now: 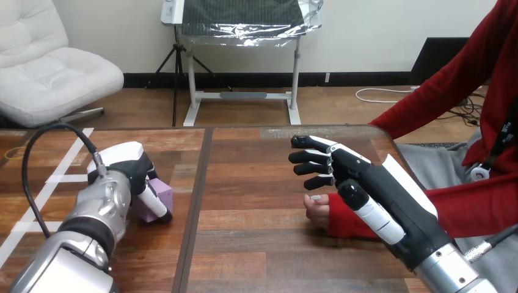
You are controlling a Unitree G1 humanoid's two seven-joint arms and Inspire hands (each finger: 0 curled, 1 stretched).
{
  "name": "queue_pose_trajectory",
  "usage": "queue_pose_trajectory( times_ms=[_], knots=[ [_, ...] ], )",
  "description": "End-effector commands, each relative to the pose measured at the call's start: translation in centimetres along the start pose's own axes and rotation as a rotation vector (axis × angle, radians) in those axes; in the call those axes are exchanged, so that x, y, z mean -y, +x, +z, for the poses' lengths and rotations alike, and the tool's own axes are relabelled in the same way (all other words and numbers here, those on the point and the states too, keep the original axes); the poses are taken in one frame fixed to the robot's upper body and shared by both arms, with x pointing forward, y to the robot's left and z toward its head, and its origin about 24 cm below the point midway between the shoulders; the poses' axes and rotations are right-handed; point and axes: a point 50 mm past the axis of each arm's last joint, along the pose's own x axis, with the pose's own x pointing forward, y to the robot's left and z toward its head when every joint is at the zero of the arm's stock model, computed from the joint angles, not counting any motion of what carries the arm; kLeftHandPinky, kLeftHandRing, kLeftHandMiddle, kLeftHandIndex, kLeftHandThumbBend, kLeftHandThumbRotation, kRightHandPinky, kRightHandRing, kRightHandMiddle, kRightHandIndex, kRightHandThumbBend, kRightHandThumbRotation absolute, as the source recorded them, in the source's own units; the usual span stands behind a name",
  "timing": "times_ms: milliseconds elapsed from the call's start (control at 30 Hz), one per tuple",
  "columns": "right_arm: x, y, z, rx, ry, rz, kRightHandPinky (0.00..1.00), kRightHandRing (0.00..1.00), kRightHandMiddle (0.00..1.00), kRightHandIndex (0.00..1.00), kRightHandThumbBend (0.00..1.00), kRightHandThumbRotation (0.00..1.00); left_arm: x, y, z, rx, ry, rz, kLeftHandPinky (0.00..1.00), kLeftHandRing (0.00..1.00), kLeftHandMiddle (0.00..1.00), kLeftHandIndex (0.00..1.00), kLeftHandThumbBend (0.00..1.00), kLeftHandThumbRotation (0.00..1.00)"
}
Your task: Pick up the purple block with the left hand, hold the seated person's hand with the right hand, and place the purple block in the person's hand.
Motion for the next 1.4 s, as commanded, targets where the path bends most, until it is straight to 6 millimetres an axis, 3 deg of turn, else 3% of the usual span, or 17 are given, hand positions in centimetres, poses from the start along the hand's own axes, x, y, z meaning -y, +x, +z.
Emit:
queue_pose_trajectory(
  times_ms=[0, 833, 1367],
  knots=[
    [0.7, 0.7, 1.9, 0.095, -0.033, -0.011, 0.72, 0.79, 0.82, 0.86, 1.00, 1.00, -1.4, 0.1, 0.8, 0.027, -0.016, 0.056, 0.33, 0.43, 0.50, 0.46, 0.68, 0.00],
    [0.7, 0.7, 1.8, 0.102, -0.039, -0.034, 0.72, 0.78, 0.81, 0.85, 1.00, 1.00, -1.4, 0.0, 0.6, 0.042, -0.020, 0.086, 0.33, 0.42, 0.49, 0.45, 0.73, 0.00],
    [1.5, 1.1, 1.5, 0.148, -0.105, -0.137, 0.69, 0.76, 0.78, 0.81, 0.99, 1.00, -2.5, -0.1, 0.9, 0.103, -0.128, 0.196, 0.34, 0.42, 0.47, 0.45, 0.73, 0.00]
  ],
)
